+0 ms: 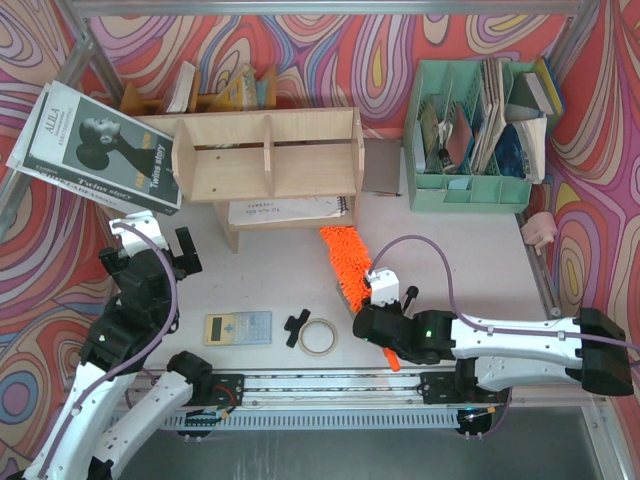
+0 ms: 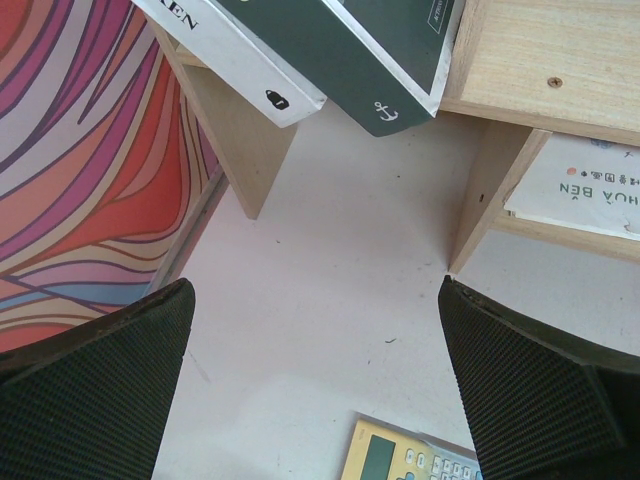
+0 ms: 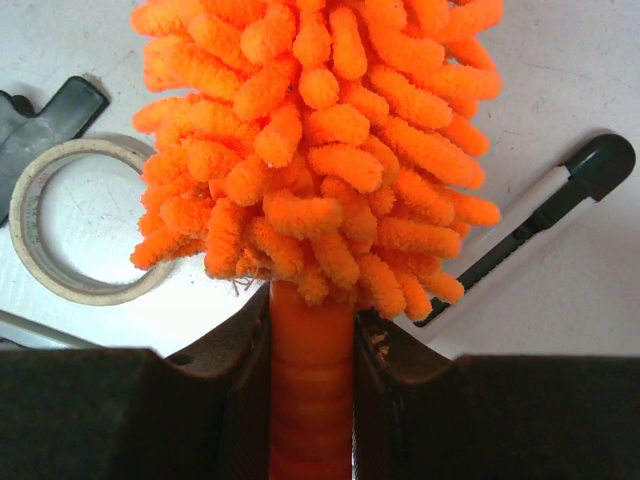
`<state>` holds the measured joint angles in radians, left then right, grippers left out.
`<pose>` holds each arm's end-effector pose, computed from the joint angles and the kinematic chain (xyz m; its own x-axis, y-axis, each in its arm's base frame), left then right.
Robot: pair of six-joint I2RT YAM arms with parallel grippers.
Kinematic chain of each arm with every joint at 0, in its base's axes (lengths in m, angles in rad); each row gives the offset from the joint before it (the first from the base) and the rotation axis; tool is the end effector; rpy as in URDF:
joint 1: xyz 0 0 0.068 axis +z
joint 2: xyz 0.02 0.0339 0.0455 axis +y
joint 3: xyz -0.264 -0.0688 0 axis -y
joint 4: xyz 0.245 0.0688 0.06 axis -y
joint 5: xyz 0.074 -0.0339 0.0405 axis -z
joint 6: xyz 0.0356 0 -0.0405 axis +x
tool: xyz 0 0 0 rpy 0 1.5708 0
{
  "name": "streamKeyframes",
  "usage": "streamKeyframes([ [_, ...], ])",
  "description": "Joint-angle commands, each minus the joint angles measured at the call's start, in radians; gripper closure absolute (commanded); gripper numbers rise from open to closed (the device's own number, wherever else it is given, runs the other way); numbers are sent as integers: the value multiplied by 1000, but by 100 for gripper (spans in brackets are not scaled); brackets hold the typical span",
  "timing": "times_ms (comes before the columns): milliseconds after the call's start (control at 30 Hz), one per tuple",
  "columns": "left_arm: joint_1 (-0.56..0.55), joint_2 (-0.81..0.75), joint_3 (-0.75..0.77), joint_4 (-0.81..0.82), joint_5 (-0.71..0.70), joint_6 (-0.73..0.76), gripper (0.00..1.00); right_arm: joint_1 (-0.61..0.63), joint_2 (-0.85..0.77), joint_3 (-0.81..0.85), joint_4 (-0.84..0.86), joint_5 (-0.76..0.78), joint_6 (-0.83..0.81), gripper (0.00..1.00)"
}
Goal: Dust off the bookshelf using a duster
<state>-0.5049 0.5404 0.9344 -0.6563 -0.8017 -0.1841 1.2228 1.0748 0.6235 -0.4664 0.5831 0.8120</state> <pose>0.0931 -0.0222 0.3732 -0.1735 -0.0496 -0.9836 -0.3079 0.9514 0.0064 0.0880 0.1851 0.2105 -0.6730 -0.0789 -0.7354 -0.2649 0.9541 0.1401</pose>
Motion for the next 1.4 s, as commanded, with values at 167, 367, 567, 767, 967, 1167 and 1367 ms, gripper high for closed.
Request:
streamKeyframes([
  [167, 4, -8, 14, -6, -18, -3, 1, -9, 13, 16, -8, 25, 53, 100],
  [367, 5, -8, 14, -5, -17, -3, 2, -15, 66, 12, -21, -32, 75, 100],
  [567, 4, -16, 12, -7, -17, -3, 1, -20, 12, 41, -37, 8, 32, 100],
  [767, 5, -17, 12, -6, -19, -3, 1, -21, -75, 82, -61, 61, -3, 100],
  [967, 4, -17, 12, -6, -19, -3, 1, -22, -23, 41, -68, 16, 42, 100],
  [1167, 5, -14, 12, -6, -17, -3, 1, -23, 32, 18, 56, -51, 5, 100],
  [1367, 5, -15, 14, -8, -19, -3, 2, -24, 26, 65, 134, -52, -110, 100],
])
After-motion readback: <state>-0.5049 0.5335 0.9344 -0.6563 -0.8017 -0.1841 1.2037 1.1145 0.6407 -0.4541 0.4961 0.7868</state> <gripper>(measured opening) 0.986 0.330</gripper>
